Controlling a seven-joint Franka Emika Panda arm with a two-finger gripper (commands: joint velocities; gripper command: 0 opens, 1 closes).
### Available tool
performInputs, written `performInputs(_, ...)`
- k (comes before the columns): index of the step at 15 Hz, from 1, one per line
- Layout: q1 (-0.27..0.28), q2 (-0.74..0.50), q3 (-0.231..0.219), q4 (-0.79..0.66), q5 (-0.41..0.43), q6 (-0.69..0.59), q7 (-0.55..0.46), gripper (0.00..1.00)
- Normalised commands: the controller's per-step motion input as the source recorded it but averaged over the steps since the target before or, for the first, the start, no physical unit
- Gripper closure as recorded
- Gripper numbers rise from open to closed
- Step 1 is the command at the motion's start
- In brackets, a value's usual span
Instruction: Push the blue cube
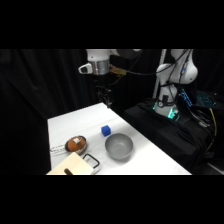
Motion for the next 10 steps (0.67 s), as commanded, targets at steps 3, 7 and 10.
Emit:
performInputs(3, -0.016, 0.0, 0.01, 0.01, 0.0, 0.01, -0.01, 0.0)
performInputs(7, -0.082, 0.06, -0.059, 0.09, 0.011, 0.11, -0.07, 0.0)
performInputs(10, -0.144, 0.12, -0.128, 0.15, 0.052, 0.17, -0.11, 0.0)
